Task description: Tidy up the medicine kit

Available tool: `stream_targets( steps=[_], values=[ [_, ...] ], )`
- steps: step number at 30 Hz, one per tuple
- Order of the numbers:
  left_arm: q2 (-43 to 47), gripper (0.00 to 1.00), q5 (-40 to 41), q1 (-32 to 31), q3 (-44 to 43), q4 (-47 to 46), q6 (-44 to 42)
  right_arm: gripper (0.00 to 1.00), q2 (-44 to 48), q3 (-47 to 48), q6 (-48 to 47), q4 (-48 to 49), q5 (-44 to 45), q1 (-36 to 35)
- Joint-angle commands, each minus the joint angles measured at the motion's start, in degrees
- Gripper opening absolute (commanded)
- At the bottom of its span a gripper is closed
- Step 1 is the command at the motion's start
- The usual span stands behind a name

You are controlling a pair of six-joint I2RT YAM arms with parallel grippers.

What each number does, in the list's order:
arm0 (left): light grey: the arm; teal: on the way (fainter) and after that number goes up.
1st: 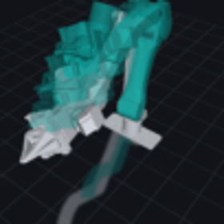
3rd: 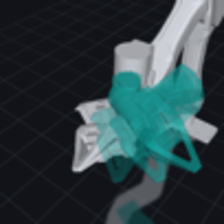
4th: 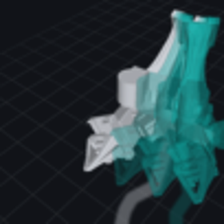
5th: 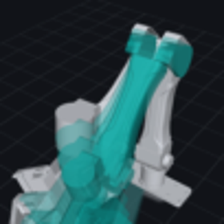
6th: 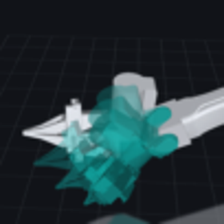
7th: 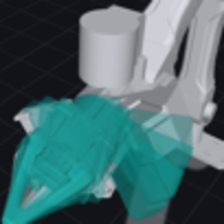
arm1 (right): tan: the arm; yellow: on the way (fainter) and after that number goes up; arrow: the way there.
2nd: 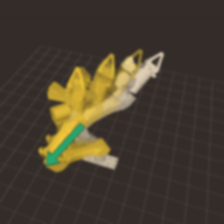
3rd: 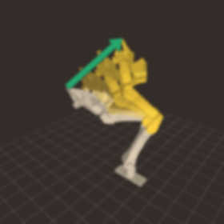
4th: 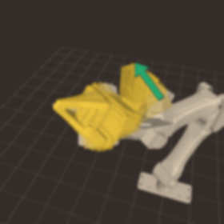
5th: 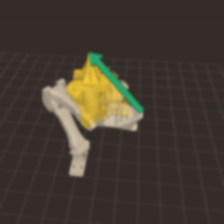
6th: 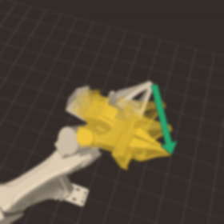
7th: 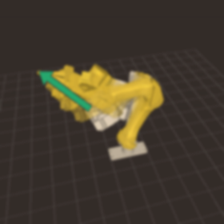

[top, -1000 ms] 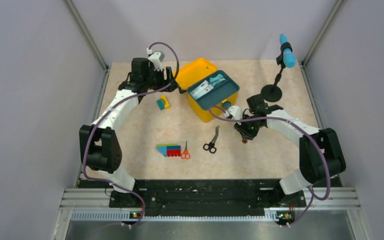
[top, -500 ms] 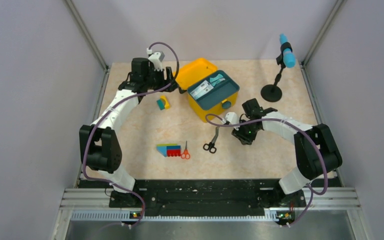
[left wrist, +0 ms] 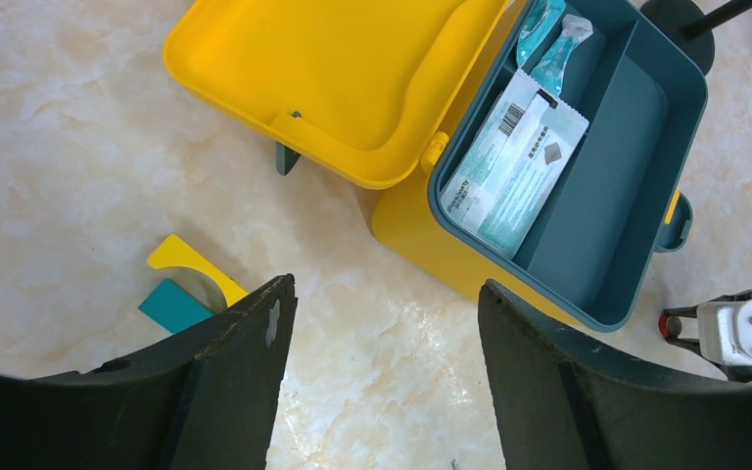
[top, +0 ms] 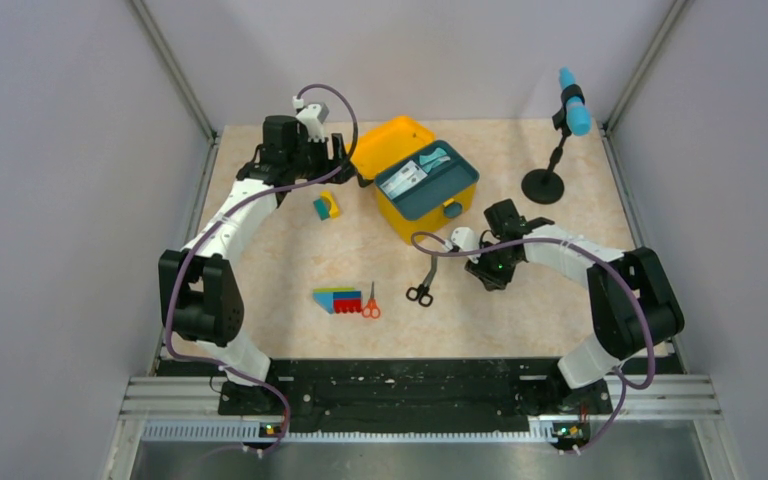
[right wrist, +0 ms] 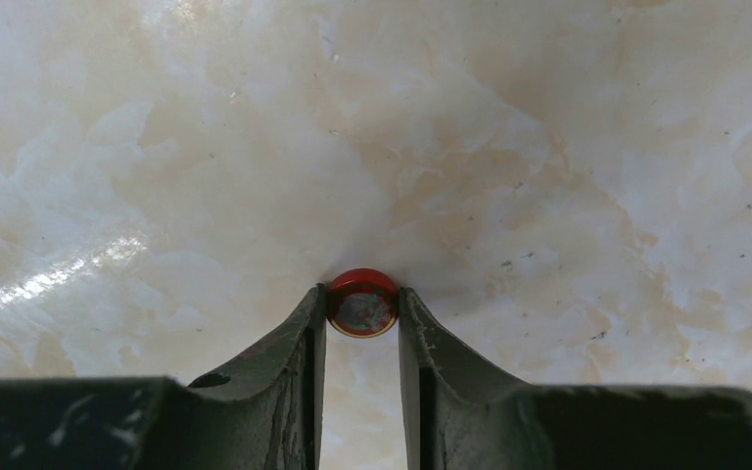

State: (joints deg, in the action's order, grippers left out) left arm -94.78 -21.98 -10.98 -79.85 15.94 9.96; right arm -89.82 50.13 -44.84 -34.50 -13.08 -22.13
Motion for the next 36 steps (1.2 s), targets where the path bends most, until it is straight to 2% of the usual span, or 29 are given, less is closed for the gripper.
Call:
stream_targets(
  steps=[1, 9, 14, 21, 30, 36],
  values=[
    [0.29, 0.73, 0.27, 0.00, -1.18, -1.83, 0.17, 0.24, -0.76, -0.75, -0.84, 0.53, 2.15, -0.57],
    [0.29, 0.73, 0.27, 0.00, -1.18, -1.83, 0.17, 0.19, 3.90, 14.83, 2.30, -8.56, -7.23, -0.61],
    [0.29, 0.73, 0.27, 0.00, -1.18, -1.83, 0.17, 0.18, 1.96, 26.74, 7.02, -8.36, -11.34, -0.70],
    [0.78, 0.73, 0.91, 0.00, -0.85, -1.67, -0.57, 0.16, -6.99, 42.22, 13.25, -0.72, -11.38, -0.57],
    [2.92, 0.73, 1.82, 0.29, -0.73, -0.13, -3.33, 0.15, -28.33, 66.57, 12.46, -0.22, -10.35, -0.60],
    [4.44, 0.74, 3.30, 1.51, -0.70, 0.97, -5.84, 0.29, -35.37, 75.90, 12.78, -5.11, -8.21, -0.59]
  ],
)
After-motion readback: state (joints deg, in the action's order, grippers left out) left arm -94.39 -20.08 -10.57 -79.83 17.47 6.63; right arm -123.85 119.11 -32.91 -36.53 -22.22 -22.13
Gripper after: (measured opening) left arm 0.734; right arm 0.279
